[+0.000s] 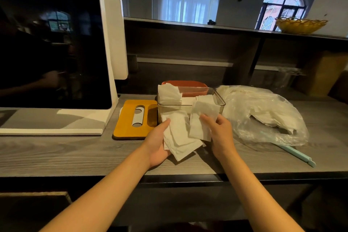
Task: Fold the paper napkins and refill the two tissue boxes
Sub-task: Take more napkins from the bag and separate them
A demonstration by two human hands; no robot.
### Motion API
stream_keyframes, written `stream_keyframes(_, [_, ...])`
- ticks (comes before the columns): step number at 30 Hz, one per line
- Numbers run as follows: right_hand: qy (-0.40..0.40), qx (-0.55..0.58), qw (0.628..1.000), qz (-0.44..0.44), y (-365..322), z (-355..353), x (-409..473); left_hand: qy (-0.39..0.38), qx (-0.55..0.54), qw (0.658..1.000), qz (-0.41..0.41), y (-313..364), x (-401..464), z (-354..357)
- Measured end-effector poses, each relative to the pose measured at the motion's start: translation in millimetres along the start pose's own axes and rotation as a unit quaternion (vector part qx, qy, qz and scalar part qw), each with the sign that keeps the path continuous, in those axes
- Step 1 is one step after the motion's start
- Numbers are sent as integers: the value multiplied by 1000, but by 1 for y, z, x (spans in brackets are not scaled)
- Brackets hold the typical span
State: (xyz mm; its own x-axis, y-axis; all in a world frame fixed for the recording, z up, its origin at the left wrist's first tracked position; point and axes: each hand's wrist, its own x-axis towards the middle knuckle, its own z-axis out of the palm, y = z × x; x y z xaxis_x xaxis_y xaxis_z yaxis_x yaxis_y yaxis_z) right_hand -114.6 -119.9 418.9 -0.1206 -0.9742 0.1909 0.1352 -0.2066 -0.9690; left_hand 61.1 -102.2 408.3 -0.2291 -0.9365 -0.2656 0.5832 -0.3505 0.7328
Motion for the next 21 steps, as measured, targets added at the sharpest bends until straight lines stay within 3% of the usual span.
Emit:
stream_keyframes(6, [13,91,995,39,-6,-4,1,-5,89,996,7,-3,-1,-1])
stream_keyframes(13, [-103,-132,986,-20,10,13,-6,-23,54,998,11,-3,-1,2])
stream_keyframes(21, [-126,-194,971,-53,13,13,-5,-56,133,989,36,-4,-7,3])
